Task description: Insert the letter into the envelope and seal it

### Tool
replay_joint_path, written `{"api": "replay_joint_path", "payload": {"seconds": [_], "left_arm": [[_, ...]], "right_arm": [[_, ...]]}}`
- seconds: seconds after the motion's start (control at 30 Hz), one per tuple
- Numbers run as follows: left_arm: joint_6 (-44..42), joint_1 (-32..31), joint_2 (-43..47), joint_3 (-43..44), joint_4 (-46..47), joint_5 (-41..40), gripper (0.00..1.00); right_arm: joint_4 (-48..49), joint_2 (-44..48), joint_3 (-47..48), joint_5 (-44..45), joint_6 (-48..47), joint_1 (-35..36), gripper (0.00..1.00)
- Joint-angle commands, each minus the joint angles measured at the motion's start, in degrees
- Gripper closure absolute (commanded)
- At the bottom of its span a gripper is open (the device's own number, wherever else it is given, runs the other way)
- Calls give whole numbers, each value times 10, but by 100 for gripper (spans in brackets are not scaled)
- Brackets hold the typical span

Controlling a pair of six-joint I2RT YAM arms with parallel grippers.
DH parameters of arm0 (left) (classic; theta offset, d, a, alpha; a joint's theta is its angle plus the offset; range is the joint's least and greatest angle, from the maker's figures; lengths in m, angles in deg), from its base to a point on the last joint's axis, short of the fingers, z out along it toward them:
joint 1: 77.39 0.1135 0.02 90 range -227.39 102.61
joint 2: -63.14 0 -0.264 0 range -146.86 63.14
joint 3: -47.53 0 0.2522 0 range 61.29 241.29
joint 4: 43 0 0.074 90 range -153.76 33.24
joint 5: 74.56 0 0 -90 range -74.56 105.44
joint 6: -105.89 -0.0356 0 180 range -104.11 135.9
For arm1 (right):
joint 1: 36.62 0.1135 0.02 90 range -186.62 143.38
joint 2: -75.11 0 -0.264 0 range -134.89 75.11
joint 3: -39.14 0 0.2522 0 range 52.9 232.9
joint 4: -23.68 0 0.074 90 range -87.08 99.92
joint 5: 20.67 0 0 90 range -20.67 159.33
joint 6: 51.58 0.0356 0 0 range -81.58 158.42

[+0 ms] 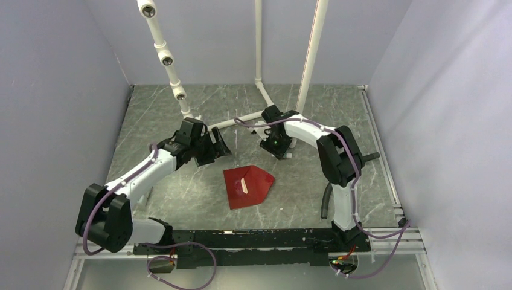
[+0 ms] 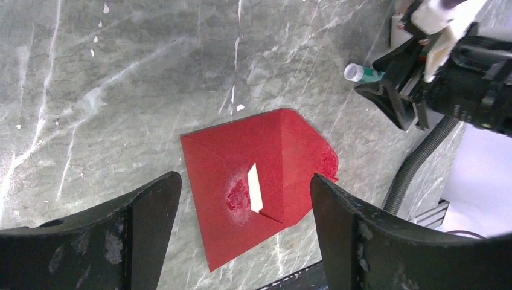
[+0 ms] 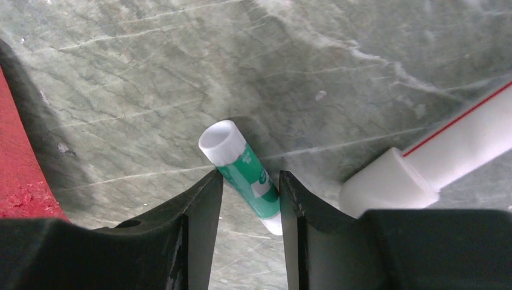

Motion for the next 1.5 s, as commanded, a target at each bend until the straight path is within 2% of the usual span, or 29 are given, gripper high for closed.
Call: {"api": "replay_joint_path", "payload": {"seconds": [0.0, 0.07, 0.13, 0.2, 0.3, 0.47, 0.63, 0.77, 0.9, 1.0, 1.1, 1.3, 1.47], "left_arm": [[1, 4, 31, -1, 7, 0, 16], [2, 5, 38, -6, 6, 0, 16], [2, 5, 45, -9, 5, -1, 16], [2, 6, 52, -11, 4, -2, 16], [2, 6, 61, -10, 7, 4, 15], [-4, 6, 84, -11, 30, 38, 8], [0, 6, 115, 1, 51, 62, 7], [21, 7, 125, 47, 38, 101, 7], [54, 7, 104, 81, 19, 173, 7], [101, 7, 87, 69, 76, 265, 7], [130, 6, 67, 54, 118, 313, 7], [149, 4, 37, 43, 145, 365, 16], [142, -2, 22, 46, 120, 370, 39]], "right_arm": [[20, -1, -14, 15, -5, 13, 57], [26, 6, -17, 16, -2, 16, 63], [27, 14, -16, 16, -2, 18, 78], [34, 28, -19, 16, 2, 19, 89], [51, 64, -27, 13, 10, 19, 95], [102, 171, -47, -61, 57, 20, 95], [181, 283, -98, -170, 125, 20, 95], [177, 338, -119, -247, 135, 22, 92], [153, 366, -118, -264, 116, 47, 90], [119, 360, -93, -247, 99, 76, 90], [105, 349, -76, -240, 92, 101, 90], [101, 331, -59, -233, 85, 131, 89], [101, 320, -53, -227, 82, 138, 89]]}}
